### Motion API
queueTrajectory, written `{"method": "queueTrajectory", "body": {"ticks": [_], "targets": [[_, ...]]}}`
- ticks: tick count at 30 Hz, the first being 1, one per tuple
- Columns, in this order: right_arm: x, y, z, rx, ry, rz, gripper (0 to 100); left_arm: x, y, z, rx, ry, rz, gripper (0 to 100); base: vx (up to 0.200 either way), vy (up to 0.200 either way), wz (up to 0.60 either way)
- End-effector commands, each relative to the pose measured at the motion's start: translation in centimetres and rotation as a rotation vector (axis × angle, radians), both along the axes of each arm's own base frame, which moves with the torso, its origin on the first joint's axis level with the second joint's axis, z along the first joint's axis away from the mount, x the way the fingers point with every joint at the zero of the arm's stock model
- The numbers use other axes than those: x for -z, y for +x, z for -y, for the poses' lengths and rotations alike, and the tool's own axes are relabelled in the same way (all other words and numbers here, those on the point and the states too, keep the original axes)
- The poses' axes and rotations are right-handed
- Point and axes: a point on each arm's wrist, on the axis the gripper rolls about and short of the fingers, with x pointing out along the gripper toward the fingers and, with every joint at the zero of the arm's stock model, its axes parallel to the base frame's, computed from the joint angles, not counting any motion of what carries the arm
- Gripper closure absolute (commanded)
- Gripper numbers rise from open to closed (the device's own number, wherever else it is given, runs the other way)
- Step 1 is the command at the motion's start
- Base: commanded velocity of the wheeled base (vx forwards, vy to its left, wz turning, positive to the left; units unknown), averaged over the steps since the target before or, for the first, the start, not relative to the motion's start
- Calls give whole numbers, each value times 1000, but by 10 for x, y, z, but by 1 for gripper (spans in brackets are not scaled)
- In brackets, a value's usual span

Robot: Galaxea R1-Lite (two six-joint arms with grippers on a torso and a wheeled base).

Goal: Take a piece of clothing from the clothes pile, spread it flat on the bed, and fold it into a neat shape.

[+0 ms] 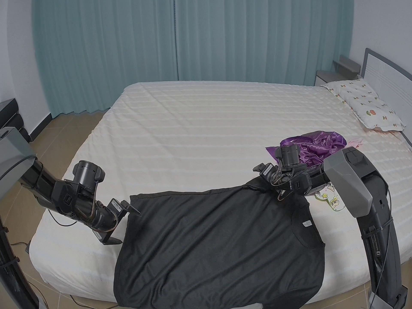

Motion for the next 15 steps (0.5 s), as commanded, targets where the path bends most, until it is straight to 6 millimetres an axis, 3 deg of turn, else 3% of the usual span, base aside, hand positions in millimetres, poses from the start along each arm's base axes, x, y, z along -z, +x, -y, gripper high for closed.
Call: {"method": "queueTrajectory", "body": {"ticks": [1,15], "targets": [[1,-1,-1,-3,-1,-3,0,1,0,0,1,0,-2,0,0,0,0],[2,-1,-4,-7,2,-4,0,2,-2,1,4,0,-10,0,0,0,0]]}}
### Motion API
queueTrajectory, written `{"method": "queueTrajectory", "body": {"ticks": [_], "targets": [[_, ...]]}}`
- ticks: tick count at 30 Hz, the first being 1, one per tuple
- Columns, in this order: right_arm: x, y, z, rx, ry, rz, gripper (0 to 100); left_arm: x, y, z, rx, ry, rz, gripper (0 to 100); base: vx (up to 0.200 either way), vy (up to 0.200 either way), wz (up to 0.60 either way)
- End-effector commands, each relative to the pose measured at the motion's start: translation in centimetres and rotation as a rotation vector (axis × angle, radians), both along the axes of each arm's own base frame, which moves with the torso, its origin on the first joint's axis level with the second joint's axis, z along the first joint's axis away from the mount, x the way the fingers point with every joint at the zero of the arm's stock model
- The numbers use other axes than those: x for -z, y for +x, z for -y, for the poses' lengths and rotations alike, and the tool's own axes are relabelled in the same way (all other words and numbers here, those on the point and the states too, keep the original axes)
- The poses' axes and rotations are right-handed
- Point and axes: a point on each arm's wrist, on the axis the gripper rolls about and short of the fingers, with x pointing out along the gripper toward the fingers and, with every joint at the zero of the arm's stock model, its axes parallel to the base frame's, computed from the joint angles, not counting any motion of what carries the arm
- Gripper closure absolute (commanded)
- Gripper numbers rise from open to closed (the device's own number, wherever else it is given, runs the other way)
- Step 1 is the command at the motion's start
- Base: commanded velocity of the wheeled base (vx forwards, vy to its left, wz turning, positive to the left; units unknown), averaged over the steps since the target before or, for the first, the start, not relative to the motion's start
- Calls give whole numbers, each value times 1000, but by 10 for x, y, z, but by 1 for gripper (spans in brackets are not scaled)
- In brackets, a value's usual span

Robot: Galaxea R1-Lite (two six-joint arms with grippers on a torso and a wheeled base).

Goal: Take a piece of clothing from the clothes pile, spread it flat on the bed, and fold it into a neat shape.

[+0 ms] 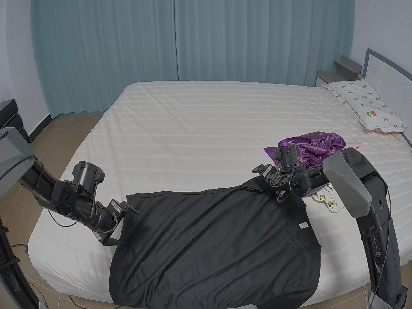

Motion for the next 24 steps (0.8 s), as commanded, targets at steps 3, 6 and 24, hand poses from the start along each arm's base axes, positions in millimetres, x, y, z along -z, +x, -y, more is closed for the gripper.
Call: {"method": "queueTrajectory", "body": {"ticks": [3,6,24], "targets": [[-1,-1,-4,-7,1,1,0,0,-1,0,-2,-1,-3,0,-133,0,0],[-1,-1,-5,-9,1,1,0,0,-1,0,1,-1,-2,0,-200,0,0],[5,2,-13,-21,5,8,0,-2,1,-1,-2,0,7,0,-11,0,0]]}}
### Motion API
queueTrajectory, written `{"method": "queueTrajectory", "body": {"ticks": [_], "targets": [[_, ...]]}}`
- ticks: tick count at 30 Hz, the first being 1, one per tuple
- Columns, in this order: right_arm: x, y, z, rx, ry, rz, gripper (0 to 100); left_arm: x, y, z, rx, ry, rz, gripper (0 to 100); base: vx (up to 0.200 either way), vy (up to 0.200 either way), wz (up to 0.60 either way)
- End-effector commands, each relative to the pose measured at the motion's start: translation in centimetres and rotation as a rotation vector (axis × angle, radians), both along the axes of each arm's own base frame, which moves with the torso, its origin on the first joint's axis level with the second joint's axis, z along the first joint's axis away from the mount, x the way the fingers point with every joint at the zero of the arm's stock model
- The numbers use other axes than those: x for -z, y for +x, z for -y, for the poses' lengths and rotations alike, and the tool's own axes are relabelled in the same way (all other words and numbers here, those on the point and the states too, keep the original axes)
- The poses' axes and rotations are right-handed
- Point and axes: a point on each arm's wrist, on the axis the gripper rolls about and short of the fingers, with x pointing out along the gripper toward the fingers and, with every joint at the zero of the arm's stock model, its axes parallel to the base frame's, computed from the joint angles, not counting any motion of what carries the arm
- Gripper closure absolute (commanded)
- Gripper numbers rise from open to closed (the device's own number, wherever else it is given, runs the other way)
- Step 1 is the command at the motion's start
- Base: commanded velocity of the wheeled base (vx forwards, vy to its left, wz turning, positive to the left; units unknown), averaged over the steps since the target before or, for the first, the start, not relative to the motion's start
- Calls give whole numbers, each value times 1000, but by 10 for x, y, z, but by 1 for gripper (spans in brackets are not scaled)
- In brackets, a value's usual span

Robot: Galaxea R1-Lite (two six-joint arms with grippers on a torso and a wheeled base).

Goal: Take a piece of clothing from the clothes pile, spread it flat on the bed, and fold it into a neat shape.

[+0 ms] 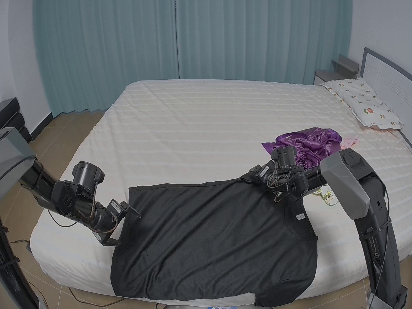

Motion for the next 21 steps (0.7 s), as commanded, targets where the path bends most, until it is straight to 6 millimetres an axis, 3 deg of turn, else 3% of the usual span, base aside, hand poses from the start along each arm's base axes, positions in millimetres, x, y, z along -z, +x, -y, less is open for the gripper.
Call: {"method": "queueTrajectory", "body": {"ticks": [1,4,10,19,20,21], "targets": [[6,0,-4,-7,-1,-4,0,-1,1,-1,-6,0,6,0,0,0,0],[6,-1,-7,-13,-1,-4,0,-1,1,-2,-9,-1,5,0,0,0,0],[6,0,-10,-16,0,2,0,-1,-1,-2,-7,-1,1,0,200,0,0],[8,1,-11,-18,0,1,0,-1,0,-2,-7,0,5,0,0,0,0],[9,1,-11,-18,-2,-4,100,-1,0,-2,-7,0,5,0,0,0,0],[8,1,-11,-18,-2,-4,100,-2,1,-3,-9,0,7,0,0,0,0]]}}
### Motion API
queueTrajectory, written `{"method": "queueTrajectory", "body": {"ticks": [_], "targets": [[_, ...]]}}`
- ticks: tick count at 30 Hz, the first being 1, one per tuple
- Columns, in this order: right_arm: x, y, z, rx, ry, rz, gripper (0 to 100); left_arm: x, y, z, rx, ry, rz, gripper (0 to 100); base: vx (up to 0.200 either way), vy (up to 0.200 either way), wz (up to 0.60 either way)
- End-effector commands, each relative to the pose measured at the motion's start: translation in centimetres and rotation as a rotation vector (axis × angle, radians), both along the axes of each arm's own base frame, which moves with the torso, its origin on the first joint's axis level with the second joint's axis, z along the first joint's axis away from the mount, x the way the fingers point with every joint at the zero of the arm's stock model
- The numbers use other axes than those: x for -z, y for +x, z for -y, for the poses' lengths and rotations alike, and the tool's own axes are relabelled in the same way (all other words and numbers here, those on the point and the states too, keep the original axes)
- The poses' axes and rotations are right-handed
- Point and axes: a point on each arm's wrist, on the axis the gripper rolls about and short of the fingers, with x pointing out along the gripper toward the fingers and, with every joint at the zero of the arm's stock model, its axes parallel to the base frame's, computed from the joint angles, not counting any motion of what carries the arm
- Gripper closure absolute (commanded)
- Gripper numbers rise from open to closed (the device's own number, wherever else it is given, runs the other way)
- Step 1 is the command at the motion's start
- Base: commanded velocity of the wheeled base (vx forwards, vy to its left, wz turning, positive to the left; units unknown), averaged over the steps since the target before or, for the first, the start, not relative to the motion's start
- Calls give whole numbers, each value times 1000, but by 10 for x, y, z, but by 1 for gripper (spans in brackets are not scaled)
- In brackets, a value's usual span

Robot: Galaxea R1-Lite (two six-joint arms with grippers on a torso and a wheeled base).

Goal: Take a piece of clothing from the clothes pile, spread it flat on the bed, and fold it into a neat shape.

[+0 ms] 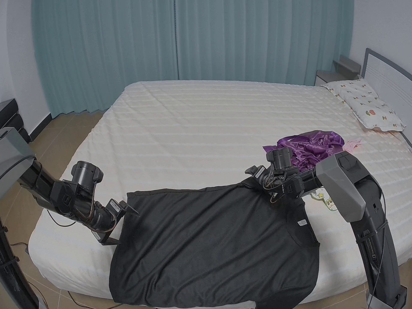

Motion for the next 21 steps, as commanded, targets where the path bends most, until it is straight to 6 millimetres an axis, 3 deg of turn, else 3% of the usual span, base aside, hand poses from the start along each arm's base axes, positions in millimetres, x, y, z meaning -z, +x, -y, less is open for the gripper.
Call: {"method": "queueTrajectory", "body": {"ticks": [1,10,21], "targets": [[2,0,-1,-2,-1,-5,100,-1,1,-1,-2,-1,5,0,0,0,0],[-30,11,-7,25,78,91,100,0,1,-1,-3,1,0,0,0,0,0],[-45,23,-21,-8,77,226,100,2,1,-1,-4,3,-6,0,0,0,0]]}}
